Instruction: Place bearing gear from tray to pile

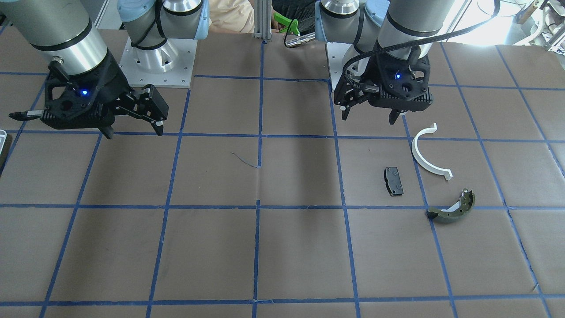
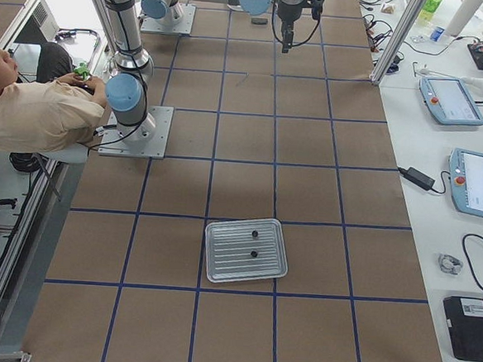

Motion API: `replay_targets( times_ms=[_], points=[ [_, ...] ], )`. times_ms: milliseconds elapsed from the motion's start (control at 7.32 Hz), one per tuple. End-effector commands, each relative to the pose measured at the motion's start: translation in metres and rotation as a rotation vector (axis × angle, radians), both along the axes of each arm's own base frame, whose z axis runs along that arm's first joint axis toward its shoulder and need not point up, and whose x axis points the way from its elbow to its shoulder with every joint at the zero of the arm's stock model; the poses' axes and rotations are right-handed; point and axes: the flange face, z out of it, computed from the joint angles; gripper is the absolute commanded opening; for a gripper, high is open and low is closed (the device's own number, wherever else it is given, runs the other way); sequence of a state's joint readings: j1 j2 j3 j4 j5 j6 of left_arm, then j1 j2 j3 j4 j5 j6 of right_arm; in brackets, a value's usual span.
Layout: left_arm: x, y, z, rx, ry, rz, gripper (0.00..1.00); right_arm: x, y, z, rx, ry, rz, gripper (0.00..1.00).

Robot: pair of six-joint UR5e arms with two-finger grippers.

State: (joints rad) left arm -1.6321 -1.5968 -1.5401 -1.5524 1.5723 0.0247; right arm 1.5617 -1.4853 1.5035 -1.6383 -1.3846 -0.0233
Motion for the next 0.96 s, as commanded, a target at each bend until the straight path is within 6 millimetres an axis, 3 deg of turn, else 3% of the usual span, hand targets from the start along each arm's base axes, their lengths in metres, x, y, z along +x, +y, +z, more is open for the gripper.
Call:
replay_targets(
  times_ms=[0, 820],
  points=[
    [0.001, 0.000, 0.000, 0.000, -0.006, 0.000, 1.00, -0.006, 0.002, 0.000, 0.001, 0.065, -0.005, 1.00],
    [0.001, 0.000, 0.000, 0.000, -0.006, 0.002, 1.00, -0.024, 0.009, 0.006, 0.000, 0.223, -0.015, 1.00]
  ],
)
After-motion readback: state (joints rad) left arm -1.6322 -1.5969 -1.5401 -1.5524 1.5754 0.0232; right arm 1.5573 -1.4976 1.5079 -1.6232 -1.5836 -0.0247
